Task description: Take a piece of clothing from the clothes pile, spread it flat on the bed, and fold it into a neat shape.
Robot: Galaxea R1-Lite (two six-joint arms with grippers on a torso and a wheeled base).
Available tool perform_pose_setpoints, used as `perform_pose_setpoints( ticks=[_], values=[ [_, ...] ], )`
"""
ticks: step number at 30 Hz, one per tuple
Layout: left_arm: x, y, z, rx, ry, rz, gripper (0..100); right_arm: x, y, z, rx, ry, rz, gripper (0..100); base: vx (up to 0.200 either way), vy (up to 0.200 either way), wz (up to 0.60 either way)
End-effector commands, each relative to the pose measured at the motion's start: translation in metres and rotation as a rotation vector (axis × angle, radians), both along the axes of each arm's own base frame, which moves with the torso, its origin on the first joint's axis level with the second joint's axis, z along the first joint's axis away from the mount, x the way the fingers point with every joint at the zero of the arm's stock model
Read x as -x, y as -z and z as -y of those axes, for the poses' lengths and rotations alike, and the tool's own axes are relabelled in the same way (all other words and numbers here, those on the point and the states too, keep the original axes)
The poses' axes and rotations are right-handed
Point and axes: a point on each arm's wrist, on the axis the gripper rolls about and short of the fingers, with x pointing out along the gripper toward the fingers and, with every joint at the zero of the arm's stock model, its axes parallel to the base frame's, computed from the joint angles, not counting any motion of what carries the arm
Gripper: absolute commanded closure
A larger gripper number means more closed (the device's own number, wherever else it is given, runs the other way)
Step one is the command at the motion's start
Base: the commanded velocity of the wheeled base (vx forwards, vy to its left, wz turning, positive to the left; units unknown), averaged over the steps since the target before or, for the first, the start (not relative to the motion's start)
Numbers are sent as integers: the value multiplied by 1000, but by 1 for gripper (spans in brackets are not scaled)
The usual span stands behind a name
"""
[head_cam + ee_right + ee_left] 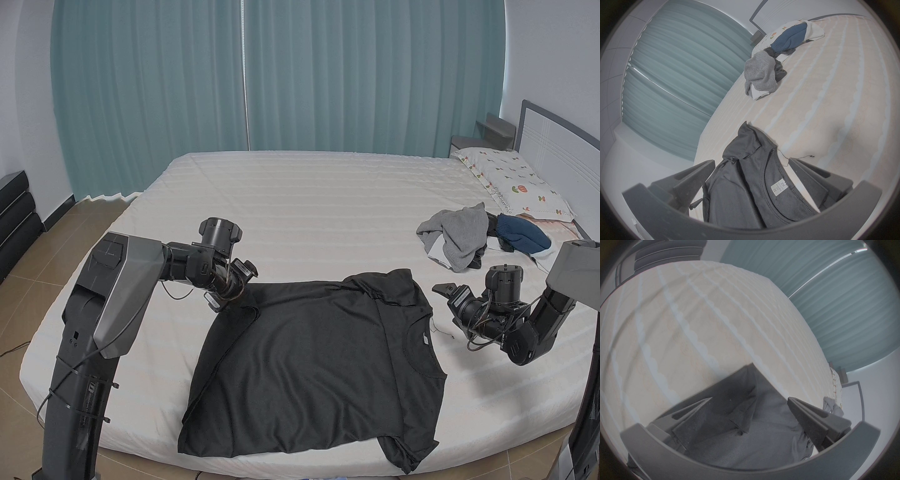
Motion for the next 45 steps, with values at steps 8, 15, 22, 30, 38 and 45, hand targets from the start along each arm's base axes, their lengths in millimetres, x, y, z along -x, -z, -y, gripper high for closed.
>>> perform_pose_setpoints(
  ticks=[8,15,22,30,38,45],
  values=[
    [-2,23,7,-5,14,-7,0,0,-2,-1,-1,-4,6,0,0,0,0],
    [-4,24,8,-1,14,9,100,0,-1,-1,-1,-4,4,0,0,0,0],
    [-8,21,-4,-13,-20,22,100,0,-1,-2,-1,-6,3,0,0,0,0],
    [-16,-5,-34,-14,-99,103,100,0,-1,-2,-2,-5,3,0,0,0,0],
    [-27,-23,-75,-11,-167,198,100,0,1,-2,-3,-4,-2,0,0,0,0],
    [-33,-19,-113,-32,-221,225,100,0,2,-1,-2,-3,-7,0,0,0,0]
  ],
)
